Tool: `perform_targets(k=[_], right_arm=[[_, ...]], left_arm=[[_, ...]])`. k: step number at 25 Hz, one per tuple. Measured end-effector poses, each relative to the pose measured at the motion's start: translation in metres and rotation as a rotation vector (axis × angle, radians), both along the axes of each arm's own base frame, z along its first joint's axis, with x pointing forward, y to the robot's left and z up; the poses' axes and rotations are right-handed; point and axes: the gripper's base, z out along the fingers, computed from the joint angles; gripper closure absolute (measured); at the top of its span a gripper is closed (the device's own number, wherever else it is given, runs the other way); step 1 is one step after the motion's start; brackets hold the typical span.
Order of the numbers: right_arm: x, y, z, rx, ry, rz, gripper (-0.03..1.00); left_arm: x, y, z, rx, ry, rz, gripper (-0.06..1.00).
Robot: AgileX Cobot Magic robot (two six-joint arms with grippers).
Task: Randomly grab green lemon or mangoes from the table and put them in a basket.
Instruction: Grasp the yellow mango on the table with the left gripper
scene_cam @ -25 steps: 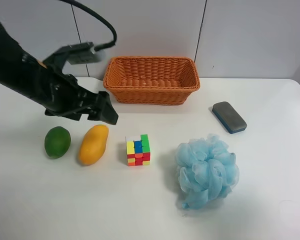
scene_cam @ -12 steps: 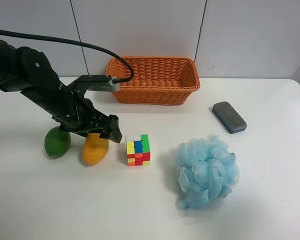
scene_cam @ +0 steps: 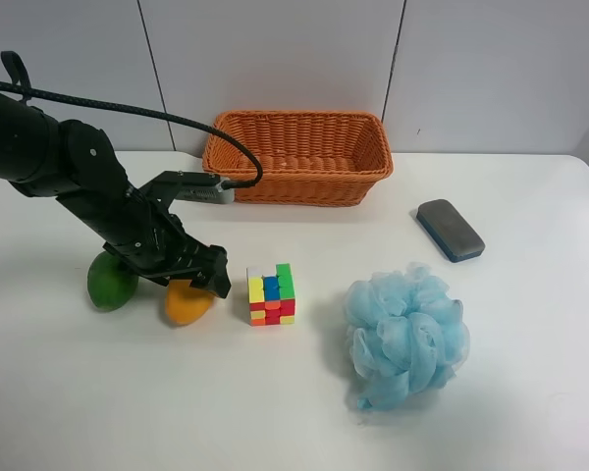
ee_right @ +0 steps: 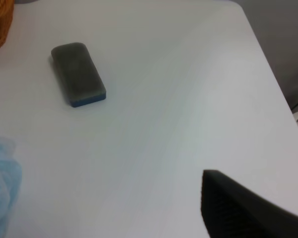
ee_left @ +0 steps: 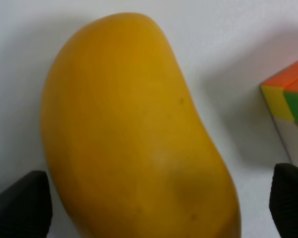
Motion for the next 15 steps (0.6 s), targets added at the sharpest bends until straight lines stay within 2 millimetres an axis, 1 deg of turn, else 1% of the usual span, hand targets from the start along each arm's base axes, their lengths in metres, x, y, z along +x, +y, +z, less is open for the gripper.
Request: perform_targets(k=[6,9,11,15], right_arm=[[0.0,0.0,0.0,0.0,0.0,0.0,0.15],[0.0,0.0,0.0,0.0,0.0,0.0,0.15],[0.0,0.0,0.0,0.0,0.0,0.0,0.15],[0.0,0.0,0.0,0.0,0.0,0.0,0.15]], left_arm=[[0.0003,0.0,-0.0039,0.005,0.008,0.001,0.09],[0.0003,0.0,-0.0039,0.005,0.008,0.001,0.11],[0.0003,0.0,-0.0039,0.005,0.008,0.0,0.29],[0.0004,-0.0001,-0.0038,0.005,0.008,0.0,0.3]])
